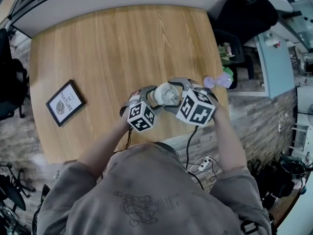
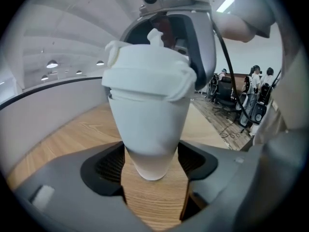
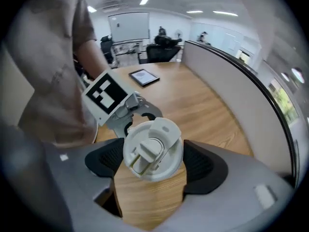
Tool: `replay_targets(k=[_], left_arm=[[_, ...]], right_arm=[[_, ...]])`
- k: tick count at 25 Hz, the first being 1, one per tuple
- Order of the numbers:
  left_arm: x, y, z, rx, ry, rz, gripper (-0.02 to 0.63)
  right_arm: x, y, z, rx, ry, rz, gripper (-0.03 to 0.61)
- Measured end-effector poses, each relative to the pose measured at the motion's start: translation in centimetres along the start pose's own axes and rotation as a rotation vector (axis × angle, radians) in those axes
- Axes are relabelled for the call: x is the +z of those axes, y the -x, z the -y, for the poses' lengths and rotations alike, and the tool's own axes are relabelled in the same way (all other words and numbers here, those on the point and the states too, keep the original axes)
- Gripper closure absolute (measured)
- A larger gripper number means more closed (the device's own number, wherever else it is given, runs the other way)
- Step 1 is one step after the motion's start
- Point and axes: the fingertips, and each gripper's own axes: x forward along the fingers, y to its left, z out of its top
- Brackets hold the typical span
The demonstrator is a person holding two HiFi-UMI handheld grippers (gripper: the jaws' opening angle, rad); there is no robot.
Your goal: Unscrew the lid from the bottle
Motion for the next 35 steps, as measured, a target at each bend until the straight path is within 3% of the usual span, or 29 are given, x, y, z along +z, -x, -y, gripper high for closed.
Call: replay_targets(k=[5,7,9,11,14,19,23,28,35], left_arm=[[-0.1,0.1,-0.1,-0.030,-0.036,0.012,0.278],[0.0,0.1,0.0,-0.034,-0.045,0.012,0.279],[0.0,0.1,0.0,-0.033,-0.045,0.009,0.281],[-0.1,0.2,0.1,-0.032,-0.038,0.008,0.282],[-0.1,0.3,0.1,-0.034,-0.028,0.008,0.285],[-0.4,0.3,-0.1,-0.032,-0.010,0.010,0.291],[-0.3,0.3,0.0,-0.021,-0.001,0.004,0.290],[-0.2,0.2,0.1,-0.002,0.019,-0.010,0.295],[-0.3,0.4,-0.1,-0.001,0.034,-0.010,0.299]], right_arm=[[-0.3,-0.2,-0.6,0.147,0.342,-0.108,0.181],[-0.5,-0.2,-0.7,0.187,0.400,-0.146,0.181],[-0.5,-0.2,-0.7,0.202,0.381,-0.167,0.179],[0.1,-0.1,-0.9,0.204,0.273,-0.133,0.176],[1.2,1.0,-0.9,0.169,0.044,0.032,0.172],[1.5,2.4,0.3,-0.036,-0.391,0.273,0.172],[0.0,1.6,1.4,-0.238,-0.664,0.275,0.172],[-0.2,0.6,1.8,-0.343,-0.791,0.272,0.172],[0.1,0.1,2.2,-0.350,-0.767,0.232,0.170]])
